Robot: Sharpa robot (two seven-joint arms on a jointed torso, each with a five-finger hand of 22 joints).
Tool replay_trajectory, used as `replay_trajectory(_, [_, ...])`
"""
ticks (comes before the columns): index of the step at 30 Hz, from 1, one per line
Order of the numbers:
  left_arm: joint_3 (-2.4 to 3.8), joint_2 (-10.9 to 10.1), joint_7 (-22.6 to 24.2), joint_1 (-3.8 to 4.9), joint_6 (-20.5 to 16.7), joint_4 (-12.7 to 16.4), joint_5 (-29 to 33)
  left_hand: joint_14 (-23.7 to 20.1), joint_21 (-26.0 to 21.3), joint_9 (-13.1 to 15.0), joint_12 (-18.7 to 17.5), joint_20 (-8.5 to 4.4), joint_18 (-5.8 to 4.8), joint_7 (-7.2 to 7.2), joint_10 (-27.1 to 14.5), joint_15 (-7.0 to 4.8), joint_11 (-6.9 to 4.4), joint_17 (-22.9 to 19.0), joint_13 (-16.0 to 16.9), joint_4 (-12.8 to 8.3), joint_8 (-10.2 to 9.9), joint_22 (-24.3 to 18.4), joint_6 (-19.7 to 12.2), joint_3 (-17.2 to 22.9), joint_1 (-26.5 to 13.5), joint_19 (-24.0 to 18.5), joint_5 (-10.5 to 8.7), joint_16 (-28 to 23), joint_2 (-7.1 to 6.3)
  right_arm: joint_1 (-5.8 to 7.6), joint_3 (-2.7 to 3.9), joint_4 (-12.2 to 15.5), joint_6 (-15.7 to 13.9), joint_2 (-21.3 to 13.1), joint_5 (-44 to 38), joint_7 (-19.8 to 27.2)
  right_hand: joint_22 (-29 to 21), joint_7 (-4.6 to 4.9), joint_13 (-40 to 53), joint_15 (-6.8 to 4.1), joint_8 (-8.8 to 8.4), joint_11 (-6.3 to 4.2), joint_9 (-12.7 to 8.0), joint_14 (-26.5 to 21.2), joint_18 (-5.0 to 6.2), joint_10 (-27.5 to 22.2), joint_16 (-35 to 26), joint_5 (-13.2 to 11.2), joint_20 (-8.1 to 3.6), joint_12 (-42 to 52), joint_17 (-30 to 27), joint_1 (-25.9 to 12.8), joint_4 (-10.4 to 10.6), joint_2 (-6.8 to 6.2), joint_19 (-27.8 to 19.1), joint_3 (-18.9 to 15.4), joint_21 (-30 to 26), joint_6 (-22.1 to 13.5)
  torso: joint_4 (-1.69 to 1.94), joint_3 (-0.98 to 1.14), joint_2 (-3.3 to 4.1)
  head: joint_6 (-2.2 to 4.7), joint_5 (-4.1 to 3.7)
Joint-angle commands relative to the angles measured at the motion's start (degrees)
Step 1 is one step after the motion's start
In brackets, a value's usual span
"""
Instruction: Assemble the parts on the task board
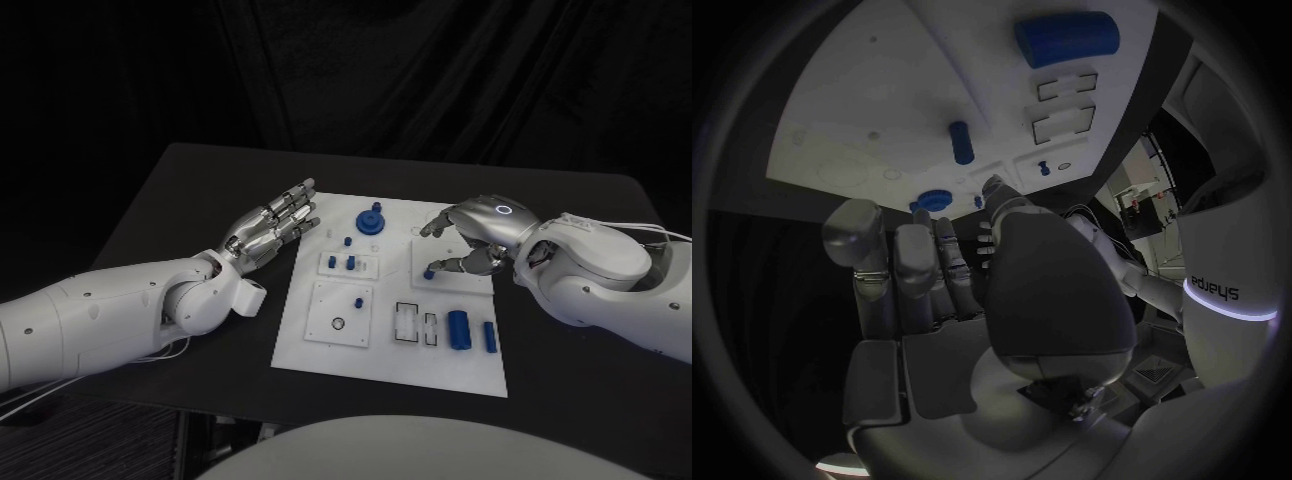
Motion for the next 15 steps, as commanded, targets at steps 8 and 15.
replay_trajectory(8, [0.05, 0.45, 5.00, -0.18, -5.28, -0.11, -4.71, 0.07, -0.29, -0.04, -0.46, -2.84, 1.31, -2.66, -1.10, -3.94, -4.40, -0.05, -0.27, 3.78, -0.18, -1.50, -0.47, -2.90, -4.08, -0.31, -5.31, -0.21, -0.24, -1.77, -0.07, -1.60, 2.39, 0.13, 3.17, -1.51, 6.54, 1.72, -0.78, 0.47, 0.79, -0.10, -0.13, 0.26, 0.61, 3.73, 0.50, -0.18, 0.50, -0.86, 0.06, -0.72, -0.16, 0.49, 0.22, 0.10, 0.22, 2.57, 0.14, 0.18, 0.33, -0.01, -0.82])
replay_trajectory(15, [0.05, 0.56, 4.45, -0.29, -4.38, -0.27, -4.93, 0.07, -0.24, -0.02, -0.56, -0.95, 1.27, -0.62, -1.48, -2.76, -4.02, -0.05, -0.38, 3.49, -0.17, -1.43, -0.07, -2.28, -2.37, -0.28, -3.68, -0.21, -0.06, -2.63, -0.07, -2.54, 2.54, 0.88, 3.23, -0.84, 6.56, 1.70, -0.98, 0.08, 1.56, -0.63, 0.20, 0.28, 0.63, 6.55, 0.58, -0.09, 0.26, -1.03, -0.02, 0.22, -0.40, 1.56, 0.31, 0.82, 0.29, 4.65, -0.18, 0.22, 0.31, -0.01, -0.42])
